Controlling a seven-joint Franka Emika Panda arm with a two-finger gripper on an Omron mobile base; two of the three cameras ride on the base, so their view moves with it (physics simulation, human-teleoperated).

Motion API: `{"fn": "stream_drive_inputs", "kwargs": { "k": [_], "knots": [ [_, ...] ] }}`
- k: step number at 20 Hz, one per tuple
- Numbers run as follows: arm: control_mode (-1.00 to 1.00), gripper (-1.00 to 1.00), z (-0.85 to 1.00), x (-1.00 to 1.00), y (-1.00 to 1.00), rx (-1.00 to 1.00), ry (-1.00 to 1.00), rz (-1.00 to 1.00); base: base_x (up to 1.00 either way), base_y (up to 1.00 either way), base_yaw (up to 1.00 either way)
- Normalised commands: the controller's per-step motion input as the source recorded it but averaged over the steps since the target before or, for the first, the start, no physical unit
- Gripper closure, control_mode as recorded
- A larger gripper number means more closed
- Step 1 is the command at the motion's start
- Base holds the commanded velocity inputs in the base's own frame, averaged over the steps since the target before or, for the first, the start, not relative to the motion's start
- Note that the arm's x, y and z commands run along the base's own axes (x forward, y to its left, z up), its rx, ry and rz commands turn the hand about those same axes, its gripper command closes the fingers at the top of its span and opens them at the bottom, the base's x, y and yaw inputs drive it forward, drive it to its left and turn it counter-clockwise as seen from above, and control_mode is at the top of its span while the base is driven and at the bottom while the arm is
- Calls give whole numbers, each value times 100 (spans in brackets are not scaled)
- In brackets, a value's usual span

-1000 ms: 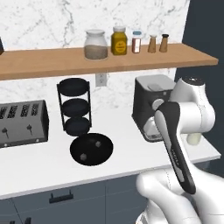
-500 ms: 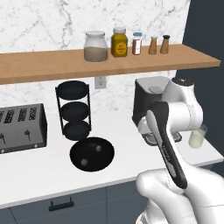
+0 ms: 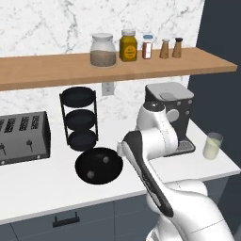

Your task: Grab a lemon wedge from the fridge and one ice cube from the ice bowl, and put them in the glass of lemonade.

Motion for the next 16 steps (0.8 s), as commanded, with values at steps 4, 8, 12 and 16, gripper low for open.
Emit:
{"fn": "stream_drive_inputs", "kwargs": {
  "k": [4, 8, 12, 16],
  "knots": [
    [-100, -100, -40, 9, 99, 0, 0, -6, 0, 0, 0],
    [-100, -100, -33, 26, 92, 0, 0, -12, 0, 0, 0],
    [-100, -100, -16, 36, 55, 0, 0, -16, 0, 0, 0],
    [-100, -100, 0, 38, 6, 0, 4, -12, 0, 0, 0]
  ]
}}
